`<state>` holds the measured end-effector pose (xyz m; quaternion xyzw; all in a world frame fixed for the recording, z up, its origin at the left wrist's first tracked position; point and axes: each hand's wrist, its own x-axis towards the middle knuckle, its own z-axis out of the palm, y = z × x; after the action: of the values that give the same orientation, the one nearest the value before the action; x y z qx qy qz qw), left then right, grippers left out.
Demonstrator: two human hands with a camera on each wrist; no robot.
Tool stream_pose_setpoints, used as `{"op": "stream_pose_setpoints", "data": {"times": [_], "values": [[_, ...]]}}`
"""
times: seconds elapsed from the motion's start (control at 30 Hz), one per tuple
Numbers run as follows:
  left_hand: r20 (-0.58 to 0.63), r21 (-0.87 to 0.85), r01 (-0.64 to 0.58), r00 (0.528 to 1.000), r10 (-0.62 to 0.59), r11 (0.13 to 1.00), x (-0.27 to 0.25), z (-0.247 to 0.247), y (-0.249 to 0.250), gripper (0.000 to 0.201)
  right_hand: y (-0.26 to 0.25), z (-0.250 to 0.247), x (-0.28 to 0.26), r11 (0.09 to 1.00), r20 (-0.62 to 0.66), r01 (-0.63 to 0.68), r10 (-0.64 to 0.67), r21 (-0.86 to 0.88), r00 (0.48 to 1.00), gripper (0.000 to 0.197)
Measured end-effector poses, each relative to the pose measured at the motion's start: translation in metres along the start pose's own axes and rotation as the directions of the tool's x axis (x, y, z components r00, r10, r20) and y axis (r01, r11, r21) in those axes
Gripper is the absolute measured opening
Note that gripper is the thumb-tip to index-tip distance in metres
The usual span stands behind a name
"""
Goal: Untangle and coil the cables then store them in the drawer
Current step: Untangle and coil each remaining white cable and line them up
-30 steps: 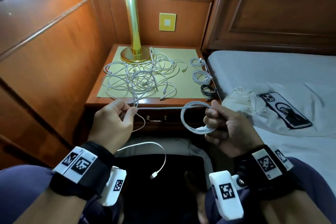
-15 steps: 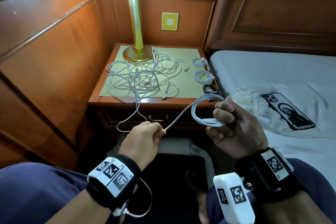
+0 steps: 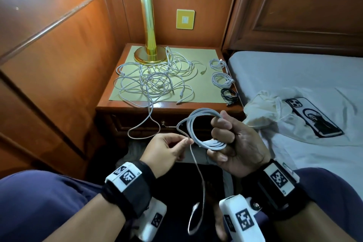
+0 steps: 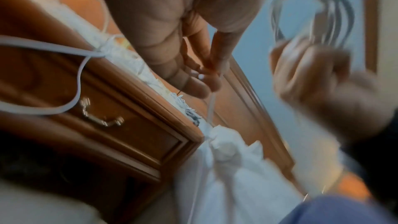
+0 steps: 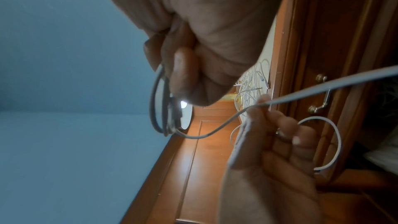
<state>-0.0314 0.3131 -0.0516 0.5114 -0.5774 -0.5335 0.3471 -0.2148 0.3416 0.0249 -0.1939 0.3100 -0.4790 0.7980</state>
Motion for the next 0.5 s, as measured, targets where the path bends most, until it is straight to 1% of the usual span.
{"op": "stream_pose_setpoints", "data": {"times": [0.03,0.07,0.1,0.17,0.27,0.3,0.33,0.37,0.4,0.5], "values": [[0.022,-0.175,0.064,0.998,-0.061,0.982,-0.002,0.000,0.005,0.014,0.001,-0.001,0.001,1.000,-0.023,-0.002,0.002,-0.025,1.000,0.043],[0.036,-0.335,0.114,0.993,-0.109,0.935,-0.004,0.001,0.010,0.012,0.003,-0.002,0.003,0.998,-0.058,-0.008,0.004,-0.061,0.998,0.043],[0.050,-0.457,0.147,0.989,-0.139,0.877,-0.006,0.001,0.016,0.012,0.006,-0.002,0.004,0.995,-0.097,-0.011,0.002,-0.098,0.995,0.043],[0.092,-0.583,0.163,0.987,-0.135,0.796,-0.010,-0.001,0.024,0.018,0.011,-0.001,0.009,0.986,-0.171,-0.006,-0.022,-0.167,0.985,0.044],[0.169,-0.652,0.164,0.983,-0.069,0.740,-0.013,-0.010,0.031,0.021,0.017,0.000,0.014,0.953,-0.250,0.027,-0.106,-0.301,0.963,0.045],[0.204,-0.665,0.175,0.978,-0.049,0.726,-0.014,-0.013,0.031,0.030,0.017,-0.001,0.015,0.937,-0.260,0.045,-0.142,-0.345,0.955,0.044],[0.231,-0.664,0.185,0.972,-0.037,0.724,-0.014,-0.015,0.031,0.039,0.018,-0.002,0.017,0.916,-0.266,0.064,-0.181,-0.397,0.947,0.044],[0.242,-0.653,0.188,0.970,-0.033,0.734,-0.015,-0.016,0.031,0.045,0.019,-0.003,0.018,0.886,-0.267,0.081,-0.223,-0.457,0.938,0.044],[0.232,-0.638,0.177,0.972,-0.032,0.750,-0.016,-0.015,0.030,0.044,0.019,-0.004,0.019,0.848,-0.264,0.095,-0.266,-0.521,0.927,0.043],[0.169,-0.600,0.127,0.985,-0.030,0.790,-0.019,-0.006,0.031,0.029,0.024,-0.008,0.021,0.742,-0.232,0.143,-0.377,-0.655,0.897,0.043]]}}
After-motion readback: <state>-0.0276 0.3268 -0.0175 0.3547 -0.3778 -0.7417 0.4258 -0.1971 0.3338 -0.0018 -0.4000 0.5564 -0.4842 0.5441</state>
